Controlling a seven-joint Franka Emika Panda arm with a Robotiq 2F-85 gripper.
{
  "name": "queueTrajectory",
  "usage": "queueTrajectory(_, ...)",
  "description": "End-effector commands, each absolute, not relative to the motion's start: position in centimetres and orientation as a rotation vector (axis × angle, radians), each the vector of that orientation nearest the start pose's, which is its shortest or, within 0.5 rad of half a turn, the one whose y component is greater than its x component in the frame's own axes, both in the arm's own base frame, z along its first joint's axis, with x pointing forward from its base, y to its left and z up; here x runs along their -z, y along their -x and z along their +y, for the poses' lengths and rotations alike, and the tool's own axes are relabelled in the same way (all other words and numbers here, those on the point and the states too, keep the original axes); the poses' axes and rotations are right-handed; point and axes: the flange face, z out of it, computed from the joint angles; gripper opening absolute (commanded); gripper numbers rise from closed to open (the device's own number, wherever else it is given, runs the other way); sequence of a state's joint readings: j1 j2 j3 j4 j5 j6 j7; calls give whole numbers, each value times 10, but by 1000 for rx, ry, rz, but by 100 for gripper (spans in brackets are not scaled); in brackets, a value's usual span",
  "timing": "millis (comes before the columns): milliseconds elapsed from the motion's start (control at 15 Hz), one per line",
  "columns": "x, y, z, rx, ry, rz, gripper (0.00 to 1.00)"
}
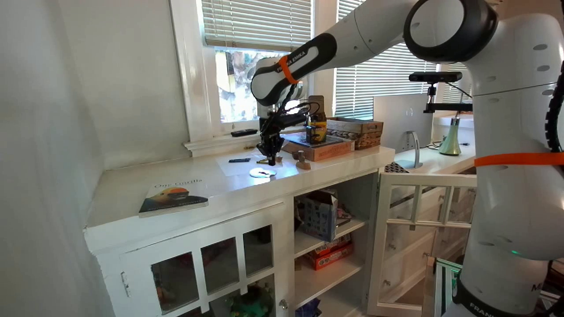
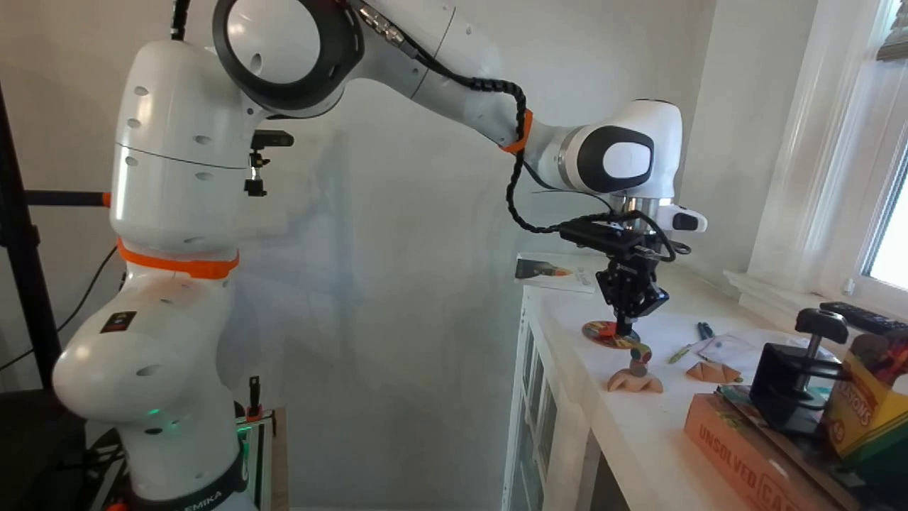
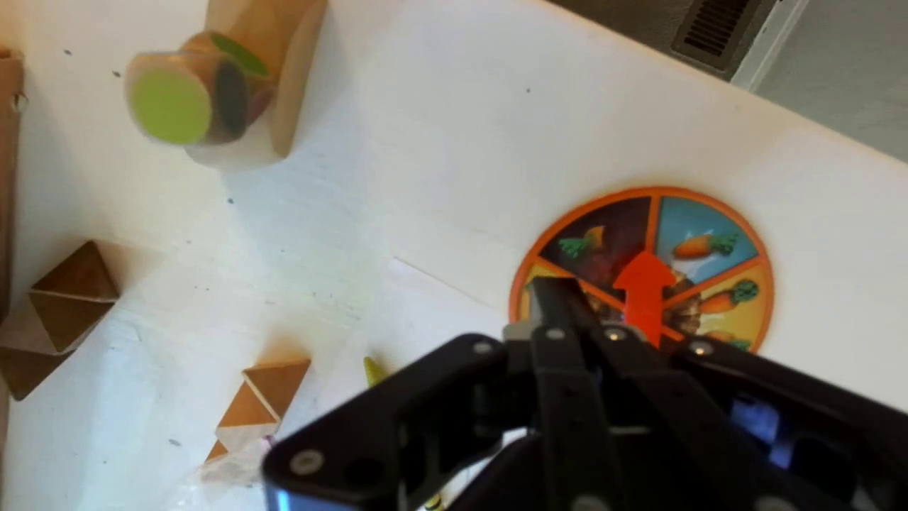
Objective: Rotate the pointer on the wheel to the right.
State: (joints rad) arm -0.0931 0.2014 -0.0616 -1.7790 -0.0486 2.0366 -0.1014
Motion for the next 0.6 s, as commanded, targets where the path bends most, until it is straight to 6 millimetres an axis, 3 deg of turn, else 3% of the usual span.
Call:
queueTrajectory(0,-440,-625,-91,97,3177,19,0)
queueTrajectory(533,-427,-630,-94,167,3144,-11,0)
